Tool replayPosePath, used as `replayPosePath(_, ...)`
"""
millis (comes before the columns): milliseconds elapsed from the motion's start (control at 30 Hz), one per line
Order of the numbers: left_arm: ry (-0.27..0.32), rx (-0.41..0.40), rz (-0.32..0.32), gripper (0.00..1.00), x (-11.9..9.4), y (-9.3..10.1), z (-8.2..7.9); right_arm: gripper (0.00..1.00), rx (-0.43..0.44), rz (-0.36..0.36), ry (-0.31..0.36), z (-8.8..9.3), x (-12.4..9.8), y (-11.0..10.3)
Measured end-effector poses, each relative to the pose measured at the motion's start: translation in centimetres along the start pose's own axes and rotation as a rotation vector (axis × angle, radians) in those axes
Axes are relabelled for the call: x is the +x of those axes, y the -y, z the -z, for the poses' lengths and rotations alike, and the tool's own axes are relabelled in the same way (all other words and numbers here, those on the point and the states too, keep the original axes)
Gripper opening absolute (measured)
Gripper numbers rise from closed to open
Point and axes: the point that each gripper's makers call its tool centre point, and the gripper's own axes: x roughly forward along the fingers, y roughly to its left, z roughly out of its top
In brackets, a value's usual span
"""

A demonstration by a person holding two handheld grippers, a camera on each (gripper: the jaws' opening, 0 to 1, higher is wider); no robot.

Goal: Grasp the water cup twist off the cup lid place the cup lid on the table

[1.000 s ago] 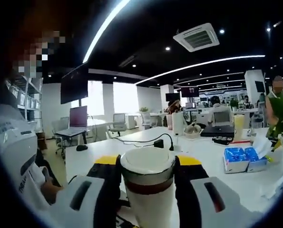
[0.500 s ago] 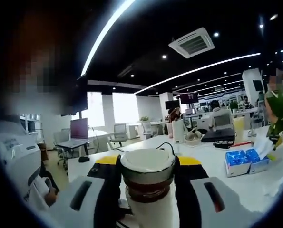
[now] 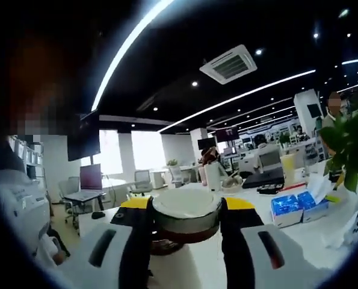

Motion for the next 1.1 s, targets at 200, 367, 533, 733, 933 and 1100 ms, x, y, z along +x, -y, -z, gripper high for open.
replayPosePath(200,-0.002,0.003,0.0,0.49,0.0,0.0,0.0,0.46,-0.044,0.102,-0.016,1.7,-1.4,2.8)
replayPosePath(367,-0.003,0.006,-0.001,0.49,0.1,-0.1,0.0,0.46,-0.102,0.139,-0.052,3.9,-2.1,4.0)
replayPosePath(533,-0.004,0.008,-0.002,0.49,0.1,-0.1,0.0,0.46,-0.083,0.181,-0.113,7.1,-2.9,6.1)
replayPosePath(733,-0.005,0.008,-0.002,0.49,0.1,-0.1,0.0,0.46,-0.055,0.189,-0.157,10.4,-3.3,7.2)
replayPosePath(933,-0.006,0.008,-0.002,0.49,0.2,-0.1,0.1,0.46,-0.057,0.216,-0.208,13.4,-3.6,8.1)
replayPosePath(1100,-0.008,0.008,-0.002,0.49,0.1,-0.1,0.1,0.46,-0.052,0.223,-0.246,15.3,-3.6,8.4)
